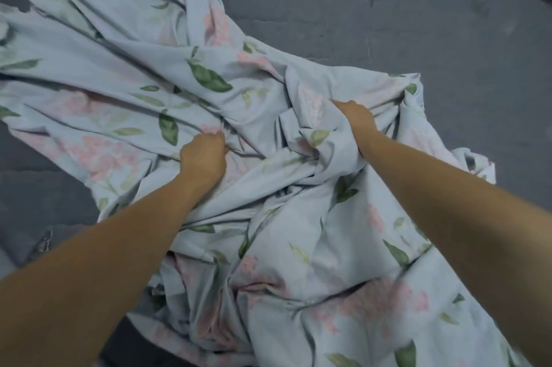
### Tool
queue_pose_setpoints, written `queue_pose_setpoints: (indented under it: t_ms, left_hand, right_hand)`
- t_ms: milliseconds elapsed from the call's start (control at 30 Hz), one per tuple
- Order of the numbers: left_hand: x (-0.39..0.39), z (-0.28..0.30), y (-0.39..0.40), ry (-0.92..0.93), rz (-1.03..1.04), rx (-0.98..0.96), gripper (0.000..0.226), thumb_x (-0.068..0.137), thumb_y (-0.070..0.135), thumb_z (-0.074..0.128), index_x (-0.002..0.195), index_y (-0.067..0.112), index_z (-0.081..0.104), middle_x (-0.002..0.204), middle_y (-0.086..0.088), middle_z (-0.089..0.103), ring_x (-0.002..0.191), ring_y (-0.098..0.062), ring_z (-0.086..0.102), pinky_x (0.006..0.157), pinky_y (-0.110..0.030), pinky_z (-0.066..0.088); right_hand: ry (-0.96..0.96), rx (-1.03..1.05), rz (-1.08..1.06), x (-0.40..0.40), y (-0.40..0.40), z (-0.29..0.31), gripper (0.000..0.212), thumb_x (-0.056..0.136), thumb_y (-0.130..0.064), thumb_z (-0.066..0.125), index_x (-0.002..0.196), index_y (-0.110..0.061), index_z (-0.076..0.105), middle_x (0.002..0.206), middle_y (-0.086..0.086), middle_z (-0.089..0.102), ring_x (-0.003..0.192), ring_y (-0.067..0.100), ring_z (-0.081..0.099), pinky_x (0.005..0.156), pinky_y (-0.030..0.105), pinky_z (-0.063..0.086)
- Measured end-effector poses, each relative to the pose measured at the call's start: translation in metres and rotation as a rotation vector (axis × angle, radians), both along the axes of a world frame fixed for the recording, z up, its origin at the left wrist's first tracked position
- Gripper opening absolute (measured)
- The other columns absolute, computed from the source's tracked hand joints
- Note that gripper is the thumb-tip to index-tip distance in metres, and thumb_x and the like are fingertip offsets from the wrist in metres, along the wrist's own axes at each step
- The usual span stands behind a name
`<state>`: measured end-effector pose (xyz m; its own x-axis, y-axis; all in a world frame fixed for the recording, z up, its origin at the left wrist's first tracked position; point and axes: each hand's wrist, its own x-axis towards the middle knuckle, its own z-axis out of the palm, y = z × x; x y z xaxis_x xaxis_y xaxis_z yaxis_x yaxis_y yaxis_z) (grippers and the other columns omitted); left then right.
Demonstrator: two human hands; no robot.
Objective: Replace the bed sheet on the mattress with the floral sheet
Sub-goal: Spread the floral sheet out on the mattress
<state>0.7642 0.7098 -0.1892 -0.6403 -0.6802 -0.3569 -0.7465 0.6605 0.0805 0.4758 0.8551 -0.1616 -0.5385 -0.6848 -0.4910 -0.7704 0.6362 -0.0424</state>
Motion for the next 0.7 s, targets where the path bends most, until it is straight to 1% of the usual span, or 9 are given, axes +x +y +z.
queue_pose_setpoints:
  t_ms: [133, 233, 300, 333, 433, 500, 567, 600, 700]
  left_hand:
    - [0.053, 0.018, -0.030, -0.168, -0.068, -0.032, 0.015, 0.090, 0.019, 0.060, 0.103, 0.011, 0.062, 0.097, -0.012, 0.066, 0.087, -0.035, 0.066, 0.070, -0.038, 0.048]
    - [0.131, 0.041, -0.069, -0.447, 0.106, -0.029, 0.012, 0.087, 0.029, 0.063, 0.090, 0.017, 0.063, 0.084, -0.002, 0.060, 0.073, -0.025, 0.058, 0.068, -0.034, 0.048]
    - [0.160, 0.055, -0.085, -0.577, 0.228, -0.001, 0.021, 0.085, 0.040, 0.063, 0.096, 0.022, 0.066, 0.089, -0.001, 0.064, 0.076, -0.022, 0.060, 0.074, -0.034, 0.053]
    - [0.161, 0.058, -0.090, -0.575, 0.249, 0.010, 0.025, 0.082, 0.044, 0.064, 0.095, 0.022, 0.066, 0.089, -0.001, 0.064, 0.077, -0.022, 0.061, 0.075, -0.034, 0.053]
    - [0.128, 0.057, -0.095, -0.254, 0.196, -0.014, 0.046, 0.079, 0.047, 0.066, 0.111, 0.017, 0.053, 0.106, -0.012, 0.057, 0.095, -0.034, 0.059, 0.073, -0.038, 0.049]
    - [0.093, 0.051, -0.095, 0.007, 0.152, 0.030, 0.064, 0.083, 0.055, 0.067, 0.130, 0.019, 0.044, 0.124, -0.018, 0.049, 0.114, -0.040, 0.052, 0.080, -0.045, 0.051]
    - [0.064, 0.038, -0.094, 0.075, 0.154, 0.071, 0.080, 0.083, 0.068, 0.065, 0.143, 0.023, 0.038, 0.131, -0.022, 0.046, 0.123, -0.042, 0.049, 0.087, -0.049, 0.051]
    - [0.054, 0.028, -0.092, 0.064, 0.156, 0.067, 0.082, 0.084, 0.069, 0.065, 0.145, 0.023, 0.036, 0.132, -0.024, 0.046, 0.124, -0.043, 0.048, 0.087, -0.049, 0.050]
    - [0.049, 0.006, -0.091, 0.123, 0.122, 0.012, 0.041, 0.096, 0.037, 0.063, 0.125, 0.010, 0.051, 0.117, -0.026, 0.056, 0.112, -0.044, 0.055, 0.081, -0.049, 0.051]
  right_hand:
    - [0.156, -0.048, 0.041, -0.022, 0.015, 0.013, 0.017, 0.098, -0.026, 0.057, 0.106, -0.011, 0.056, 0.111, 0.024, 0.065, 0.104, 0.043, 0.064, 0.081, 0.044, 0.048]
    - [0.421, -0.156, -0.391, -0.093, 0.036, 0.043, 0.025, 0.095, -0.004, 0.054, 0.116, 0.005, 0.063, 0.119, 0.033, 0.063, 0.115, 0.051, 0.062, 0.095, 0.053, 0.050]
    - [0.504, -0.156, -0.608, -0.127, 0.048, 0.062, 0.033, 0.093, -0.005, 0.056, 0.122, 0.009, 0.064, 0.125, 0.035, 0.060, 0.120, 0.055, 0.058, 0.101, 0.056, 0.048]
    - [0.494, -0.121, -0.602, -0.129, 0.046, 0.064, 0.034, 0.092, -0.010, 0.060, 0.122, 0.006, 0.065, 0.125, 0.034, 0.059, 0.121, 0.054, 0.057, 0.102, 0.056, 0.048]
    - [0.335, -0.148, -0.308, -0.096, 0.013, 0.051, 0.040, 0.086, -0.023, 0.068, 0.123, -0.011, 0.062, 0.130, 0.027, 0.047, 0.125, 0.048, 0.044, 0.104, 0.055, 0.047]
    - [0.168, -0.210, -0.121, -0.057, -0.024, 0.037, 0.057, 0.084, -0.026, 0.071, 0.138, -0.021, 0.052, 0.135, 0.023, 0.041, 0.123, 0.046, 0.045, 0.103, 0.055, 0.046]
    - [0.021, -0.185, 0.016, -0.016, -0.060, 0.025, 0.081, 0.083, -0.029, 0.074, 0.154, -0.031, 0.034, 0.139, 0.021, 0.040, 0.118, 0.043, 0.054, 0.100, 0.050, 0.049]
    - [-0.016, -0.149, 0.061, 0.001, -0.073, 0.018, 0.081, 0.087, -0.030, 0.072, 0.156, -0.032, 0.030, 0.138, 0.021, 0.043, 0.114, 0.042, 0.057, 0.096, 0.049, 0.049]
    - [0.042, -0.082, 0.122, 0.029, -0.087, 0.003, 0.037, 0.093, -0.022, 0.061, 0.129, -0.020, 0.053, 0.122, 0.024, 0.058, 0.103, 0.043, 0.062, 0.080, 0.045, 0.049]
